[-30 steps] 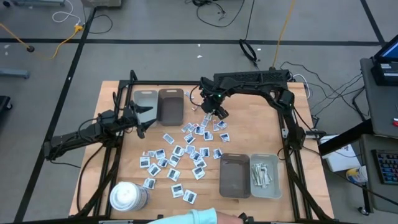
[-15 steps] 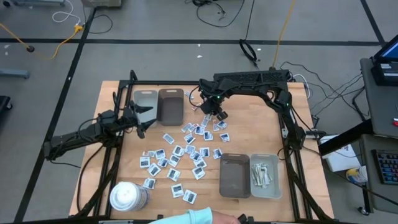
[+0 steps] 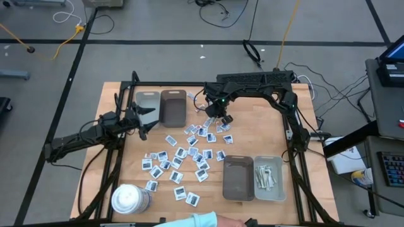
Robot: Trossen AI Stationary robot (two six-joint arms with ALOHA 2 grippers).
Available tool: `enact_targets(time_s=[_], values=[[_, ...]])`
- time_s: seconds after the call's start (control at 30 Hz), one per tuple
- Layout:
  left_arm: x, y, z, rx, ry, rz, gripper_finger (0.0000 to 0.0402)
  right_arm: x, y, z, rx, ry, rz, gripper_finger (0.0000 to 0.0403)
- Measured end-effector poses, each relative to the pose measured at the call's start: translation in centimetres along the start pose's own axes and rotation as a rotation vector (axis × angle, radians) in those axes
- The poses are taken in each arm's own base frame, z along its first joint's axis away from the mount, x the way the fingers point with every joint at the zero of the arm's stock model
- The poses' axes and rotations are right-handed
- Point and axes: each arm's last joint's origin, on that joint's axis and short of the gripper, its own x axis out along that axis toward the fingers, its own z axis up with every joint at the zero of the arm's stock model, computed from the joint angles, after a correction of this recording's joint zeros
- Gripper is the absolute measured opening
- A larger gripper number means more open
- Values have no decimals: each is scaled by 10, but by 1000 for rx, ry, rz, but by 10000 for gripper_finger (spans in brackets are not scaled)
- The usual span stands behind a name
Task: Pick & Place First Aid Supplies
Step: Put the white bandage pack into the bottom gray bin
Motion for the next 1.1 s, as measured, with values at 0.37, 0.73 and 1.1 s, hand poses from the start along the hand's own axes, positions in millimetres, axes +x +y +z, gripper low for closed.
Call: enact_targets(time_s=[0.37, 0.73, 1.1], values=[[0, 0, 0, 0, 0, 0, 306, -11, 5, 1, -3, 61, -25, 1], [0, 0, 0, 0, 0, 0, 306, -73, 23, 8, 388, 115, -171, 0], [0, 0, 0, 0, 0, 0, 305, -116, 44, 6, 1264, 79, -307, 0]])
